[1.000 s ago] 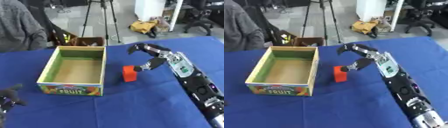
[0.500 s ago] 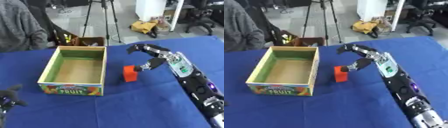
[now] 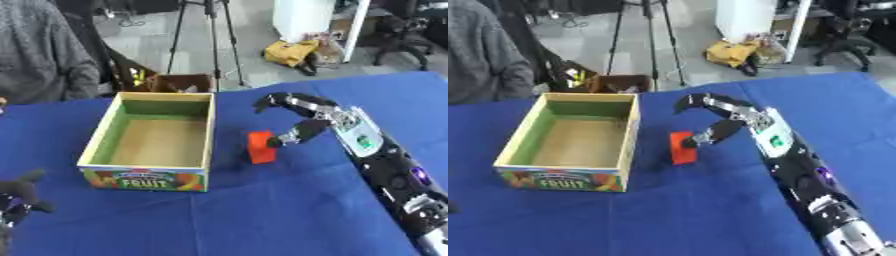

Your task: Pick up objects on the table and place them in the box.

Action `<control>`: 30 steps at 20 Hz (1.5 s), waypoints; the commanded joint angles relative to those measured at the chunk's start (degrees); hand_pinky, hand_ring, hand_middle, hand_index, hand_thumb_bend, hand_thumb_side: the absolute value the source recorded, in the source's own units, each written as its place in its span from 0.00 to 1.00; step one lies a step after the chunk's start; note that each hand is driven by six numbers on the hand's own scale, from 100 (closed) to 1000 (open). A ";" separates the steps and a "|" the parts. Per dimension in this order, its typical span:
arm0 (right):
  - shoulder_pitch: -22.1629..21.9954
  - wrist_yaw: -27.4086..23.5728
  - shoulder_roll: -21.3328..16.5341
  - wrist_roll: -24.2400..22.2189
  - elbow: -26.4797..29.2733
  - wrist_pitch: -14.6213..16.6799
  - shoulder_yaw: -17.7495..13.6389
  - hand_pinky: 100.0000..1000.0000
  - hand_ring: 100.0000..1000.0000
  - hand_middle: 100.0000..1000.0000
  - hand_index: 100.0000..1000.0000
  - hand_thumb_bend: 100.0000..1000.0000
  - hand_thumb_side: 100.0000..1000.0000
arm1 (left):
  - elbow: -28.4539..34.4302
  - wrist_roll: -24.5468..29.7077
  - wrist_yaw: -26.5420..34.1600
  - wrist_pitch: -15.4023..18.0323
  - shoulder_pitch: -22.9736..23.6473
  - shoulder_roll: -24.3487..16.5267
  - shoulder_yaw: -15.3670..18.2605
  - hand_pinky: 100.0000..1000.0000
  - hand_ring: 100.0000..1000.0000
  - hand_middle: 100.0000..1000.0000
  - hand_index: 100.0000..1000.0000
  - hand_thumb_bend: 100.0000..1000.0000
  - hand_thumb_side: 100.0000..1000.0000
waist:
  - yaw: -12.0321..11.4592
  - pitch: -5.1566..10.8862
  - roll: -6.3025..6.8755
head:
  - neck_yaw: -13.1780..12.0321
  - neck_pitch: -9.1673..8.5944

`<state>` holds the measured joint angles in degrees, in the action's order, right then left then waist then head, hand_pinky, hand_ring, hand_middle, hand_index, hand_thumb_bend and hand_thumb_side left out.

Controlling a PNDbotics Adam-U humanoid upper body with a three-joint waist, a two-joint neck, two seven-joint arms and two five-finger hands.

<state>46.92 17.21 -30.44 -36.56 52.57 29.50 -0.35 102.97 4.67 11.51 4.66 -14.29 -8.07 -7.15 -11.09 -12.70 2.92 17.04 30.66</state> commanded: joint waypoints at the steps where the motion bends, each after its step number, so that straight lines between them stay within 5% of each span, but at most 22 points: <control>1: 1.05 1.60 -0.67 -2.96 -0.20 3.10 -0.53 1.00 0.92 0.87 0.79 0.65 0.47 | 0.61 0.17 0.28 0.01 -0.38 -0.83 -0.10 0.47 0.83 0.36 0.55 0.57 0.76 | -0.13 0.88 -0.07 | 0.13 -0.31; 21: -0.12 7.95 0.77 -0.54 -3.44 4.20 -0.39 1.00 0.89 0.84 0.78 0.66 0.48 | 0.68 0.25 0.34 0.07 -0.59 -0.81 -0.06 0.47 0.83 0.36 0.55 0.57 0.76 | -0.33 0.91 -0.05 | -0.01 -0.56; 30: -0.54 9.93 1.00 0.94 -4.10 3.55 -0.53 0.94 0.78 0.66 0.68 0.62 0.40 | 0.68 0.23 0.33 0.09 -0.64 -0.81 0.01 0.47 0.83 0.36 0.55 0.57 0.76 | -0.27 0.86 -0.17 | -0.11 -0.60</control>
<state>45.53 26.57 -28.52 -34.47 48.09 31.59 -0.50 102.97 4.79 11.53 4.68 -14.29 -8.07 -7.15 -11.34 -12.73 2.90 17.06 30.63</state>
